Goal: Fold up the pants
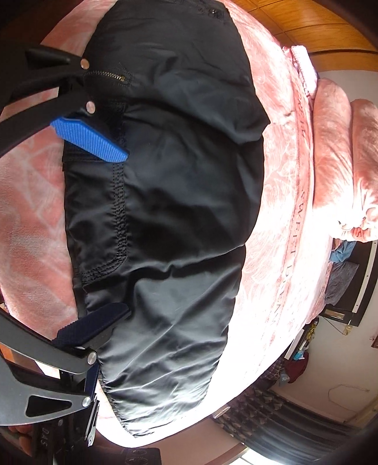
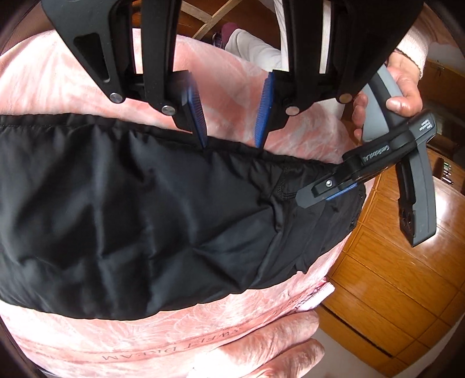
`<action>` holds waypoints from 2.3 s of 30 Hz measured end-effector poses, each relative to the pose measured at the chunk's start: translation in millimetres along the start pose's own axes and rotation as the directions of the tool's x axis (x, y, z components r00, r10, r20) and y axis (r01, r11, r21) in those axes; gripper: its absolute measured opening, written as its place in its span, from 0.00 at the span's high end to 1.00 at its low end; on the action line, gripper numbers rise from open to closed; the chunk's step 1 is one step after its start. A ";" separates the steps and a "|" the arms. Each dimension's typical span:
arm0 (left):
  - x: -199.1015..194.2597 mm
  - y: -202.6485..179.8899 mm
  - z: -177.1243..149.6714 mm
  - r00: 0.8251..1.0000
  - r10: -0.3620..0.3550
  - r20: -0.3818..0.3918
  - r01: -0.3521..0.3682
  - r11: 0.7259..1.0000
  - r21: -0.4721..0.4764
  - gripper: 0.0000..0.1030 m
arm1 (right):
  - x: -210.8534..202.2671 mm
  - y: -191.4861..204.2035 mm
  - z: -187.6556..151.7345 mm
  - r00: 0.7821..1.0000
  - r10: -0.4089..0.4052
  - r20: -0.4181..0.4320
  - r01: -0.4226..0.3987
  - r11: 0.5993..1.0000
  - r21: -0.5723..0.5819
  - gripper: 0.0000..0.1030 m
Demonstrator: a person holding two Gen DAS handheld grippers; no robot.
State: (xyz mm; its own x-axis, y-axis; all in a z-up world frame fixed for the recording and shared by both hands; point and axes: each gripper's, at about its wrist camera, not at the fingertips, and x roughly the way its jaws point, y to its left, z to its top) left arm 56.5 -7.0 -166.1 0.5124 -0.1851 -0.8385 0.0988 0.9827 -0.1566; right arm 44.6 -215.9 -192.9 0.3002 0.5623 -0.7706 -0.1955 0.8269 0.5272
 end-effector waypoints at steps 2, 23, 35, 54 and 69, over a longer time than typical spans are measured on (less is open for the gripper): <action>4.2 -1.9 -1.3 1.000 0.028 -0.006 -0.028 0.999 0.027 0.05 | 5.3 -3.2 4.7 1.000 -0.003 -0.005 0.003 0.999 0.044 0.66; 1.8 21.1 -41.7 0.977 -0.176 -0.119 0.134 0.946 -0.294 0.35 | 12.7 -12.6 3.2 1.000 -0.002 -0.005 0.003 0.981 0.192 0.56; 34.6 58.7 -25.5 0.940 -0.327 -0.098 0.229 0.816 -0.531 0.80 | 18.9 -11.3 4.0 1.000 -0.001 -0.008 0.002 0.986 0.168 0.53; 21.1 46.1 -29.2 0.966 -0.249 -0.068 0.186 0.854 -0.486 0.64 | -34.7 -46.9 -1.8 0.997 -0.032 0.063 0.016 0.971 0.237 0.45; 23.0 29.6 -26.0 0.985 -0.160 -0.067 0.115 0.891 -0.439 0.58 | -185.4 -223.8 -56.4 0.912 -0.327 0.248 0.124 0.797 0.591 0.47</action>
State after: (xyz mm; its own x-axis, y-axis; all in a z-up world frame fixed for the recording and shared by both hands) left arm 49.0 17.9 -203.5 0.4321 -0.3391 -0.8356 -0.2272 0.8558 -0.4648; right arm -19.9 -504.7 -188.2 0.5696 0.2407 -0.7859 0.4336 0.7243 0.5361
